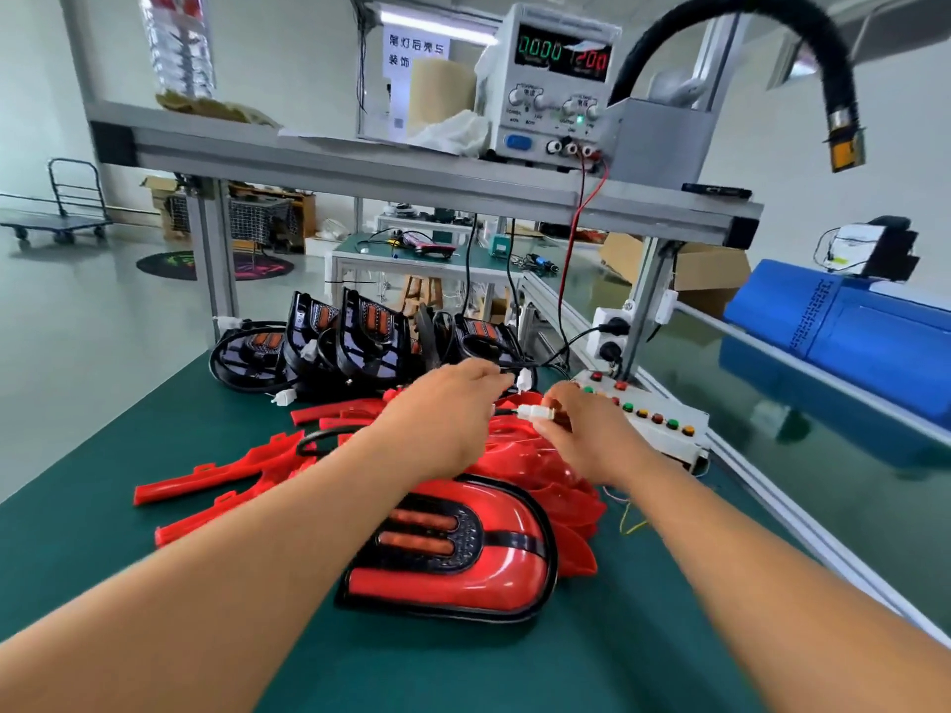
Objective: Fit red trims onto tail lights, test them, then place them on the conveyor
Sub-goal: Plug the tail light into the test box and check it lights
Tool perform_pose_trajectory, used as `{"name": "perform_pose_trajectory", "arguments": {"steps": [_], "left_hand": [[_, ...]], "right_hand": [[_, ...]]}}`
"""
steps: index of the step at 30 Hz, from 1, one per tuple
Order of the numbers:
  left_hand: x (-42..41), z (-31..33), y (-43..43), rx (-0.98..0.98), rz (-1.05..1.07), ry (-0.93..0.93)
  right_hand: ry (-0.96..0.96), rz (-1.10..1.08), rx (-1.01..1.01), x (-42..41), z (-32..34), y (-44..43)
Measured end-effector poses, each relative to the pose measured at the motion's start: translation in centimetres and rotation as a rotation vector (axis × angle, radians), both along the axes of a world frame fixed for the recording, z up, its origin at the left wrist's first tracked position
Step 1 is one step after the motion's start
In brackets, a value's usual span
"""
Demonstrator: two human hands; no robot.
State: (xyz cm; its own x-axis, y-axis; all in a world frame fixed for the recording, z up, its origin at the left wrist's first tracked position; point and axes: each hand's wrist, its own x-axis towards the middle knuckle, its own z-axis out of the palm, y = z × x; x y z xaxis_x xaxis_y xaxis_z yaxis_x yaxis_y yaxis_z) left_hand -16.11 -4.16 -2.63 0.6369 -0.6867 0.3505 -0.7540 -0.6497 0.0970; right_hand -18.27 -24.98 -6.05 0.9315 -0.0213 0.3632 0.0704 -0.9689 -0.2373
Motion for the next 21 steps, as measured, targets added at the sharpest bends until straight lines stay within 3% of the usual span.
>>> {"name": "perform_pose_trajectory", "arguments": {"steps": [2, 4, 9, 16, 21], "left_hand": [[1.0, -0.1, -2.3, 0.222, 0.020, -0.004], [1.5, -0.4, -3.9, 0.305, 0.011, 0.025], [2.3, -0.5, -4.8, 0.180, -0.051, 0.124], [3.1, -0.8, -4.4, 0.189, -0.024, 0.026], [3.8, -0.9, -3.6, 0.213, -0.024, 0.024]], "right_hand": [[-0.034, 0.050, 0.028, -0.2, 0.0, 0.0], [-0.051, 0.083, 0.039, -0.3, 0.0, -0.2], [-0.098, 0.148, 0.050, -0.5, -0.1, -0.5], [-0.151, 0.168, 0.024, 0.0, -0.4, -1.0], [-0.089, 0.104, 0.024, 0.2, -0.9, -2.3]]}}
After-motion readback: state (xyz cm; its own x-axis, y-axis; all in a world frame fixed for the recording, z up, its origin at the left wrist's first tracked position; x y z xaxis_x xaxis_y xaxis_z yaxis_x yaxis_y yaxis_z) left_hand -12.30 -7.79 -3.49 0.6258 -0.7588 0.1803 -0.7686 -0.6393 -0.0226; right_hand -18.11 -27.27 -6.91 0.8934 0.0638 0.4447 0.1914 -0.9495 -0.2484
